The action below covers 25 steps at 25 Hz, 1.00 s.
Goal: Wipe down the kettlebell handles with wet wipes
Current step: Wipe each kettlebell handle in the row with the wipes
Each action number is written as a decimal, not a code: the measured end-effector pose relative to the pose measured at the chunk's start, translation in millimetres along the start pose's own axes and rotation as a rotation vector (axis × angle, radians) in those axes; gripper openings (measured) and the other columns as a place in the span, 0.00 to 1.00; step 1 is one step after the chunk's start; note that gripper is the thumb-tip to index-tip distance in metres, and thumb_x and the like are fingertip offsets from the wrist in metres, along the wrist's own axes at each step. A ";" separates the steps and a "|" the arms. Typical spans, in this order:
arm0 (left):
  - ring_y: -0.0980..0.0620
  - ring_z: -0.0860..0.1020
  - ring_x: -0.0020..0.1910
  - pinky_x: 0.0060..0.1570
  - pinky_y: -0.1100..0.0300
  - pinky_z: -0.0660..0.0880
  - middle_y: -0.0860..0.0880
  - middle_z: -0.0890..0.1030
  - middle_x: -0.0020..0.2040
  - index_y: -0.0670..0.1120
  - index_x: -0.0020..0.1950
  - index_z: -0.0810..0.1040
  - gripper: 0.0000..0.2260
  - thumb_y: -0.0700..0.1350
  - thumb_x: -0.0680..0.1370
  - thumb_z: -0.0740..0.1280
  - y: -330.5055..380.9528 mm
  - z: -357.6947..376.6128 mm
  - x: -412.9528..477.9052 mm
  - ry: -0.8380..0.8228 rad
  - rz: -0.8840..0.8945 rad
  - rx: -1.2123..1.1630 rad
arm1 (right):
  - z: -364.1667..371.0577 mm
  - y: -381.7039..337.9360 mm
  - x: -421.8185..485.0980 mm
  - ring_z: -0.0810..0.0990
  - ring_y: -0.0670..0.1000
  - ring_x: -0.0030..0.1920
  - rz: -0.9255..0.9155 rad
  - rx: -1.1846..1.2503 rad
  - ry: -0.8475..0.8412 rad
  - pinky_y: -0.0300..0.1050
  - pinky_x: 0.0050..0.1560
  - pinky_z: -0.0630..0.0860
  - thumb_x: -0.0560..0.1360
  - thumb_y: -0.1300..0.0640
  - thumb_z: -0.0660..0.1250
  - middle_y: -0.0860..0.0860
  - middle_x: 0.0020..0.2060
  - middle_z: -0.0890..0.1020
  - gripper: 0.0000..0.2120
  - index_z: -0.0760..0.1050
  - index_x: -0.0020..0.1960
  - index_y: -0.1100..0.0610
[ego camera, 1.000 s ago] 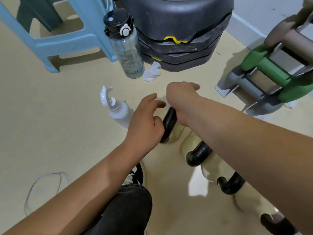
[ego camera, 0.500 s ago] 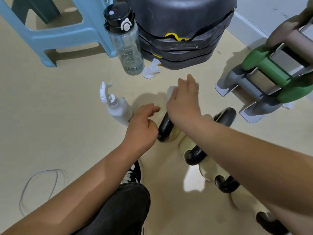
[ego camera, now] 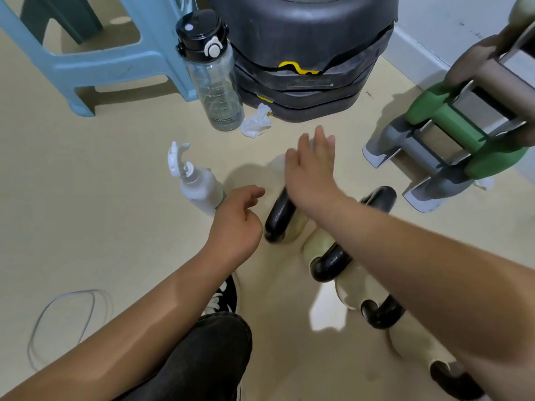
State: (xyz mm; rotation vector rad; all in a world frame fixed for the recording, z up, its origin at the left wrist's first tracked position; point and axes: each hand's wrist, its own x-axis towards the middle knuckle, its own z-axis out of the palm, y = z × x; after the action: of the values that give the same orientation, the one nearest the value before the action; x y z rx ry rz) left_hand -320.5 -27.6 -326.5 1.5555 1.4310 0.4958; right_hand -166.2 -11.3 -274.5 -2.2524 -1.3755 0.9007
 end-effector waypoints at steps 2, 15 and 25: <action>0.58 0.77 0.65 0.65 0.61 0.73 0.58 0.76 0.66 0.49 0.67 0.77 0.25 0.30 0.76 0.54 5.4 -0.1 -3.4 -0.016 0.009 -0.008 | -19.8 2.8 16.5 0.49 0.62 0.79 0.062 0.156 -0.104 0.57 0.78 0.49 0.85 0.59 0.46 0.64 0.78 0.57 0.22 0.62 0.74 0.68; 0.61 0.79 0.60 0.59 0.60 0.77 0.55 0.81 0.62 0.50 0.66 0.78 0.21 0.33 0.79 0.57 4.0 -9.3 -5.9 0.027 -0.029 -0.049 | -0.1 14.7 -43.5 0.59 0.58 0.79 -0.526 -0.604 -0.054 0.57 0.79 0.50 0.81 0.47 0.44 0.56 0.71 0.73 0.29 0.71 0.71 0.62; 0.60 0.78 0.63 0.67 0.57 0.73 0.56 0.82 0.62 0.50 0.66 0.79 0.14 0.46 0.84 0.59 33.1 -1.1 1.5 0.028 0.065 -0.198 | -38.0 -2.4 -50.3 0.65 0.47 0.74 -0.220 0.184 -0.118 0.43 0.73 0.58 0.84 0.43 0.49 0.46 0.68 0.75 0.25 0.66 0.76 0.50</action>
State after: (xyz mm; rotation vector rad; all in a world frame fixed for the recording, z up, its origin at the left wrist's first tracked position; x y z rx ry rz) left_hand -302.7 -22.0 -299.0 1.4442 1.3136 0.6791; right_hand -158.6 -53.6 -228.2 -1.8975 -1.4903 1.0505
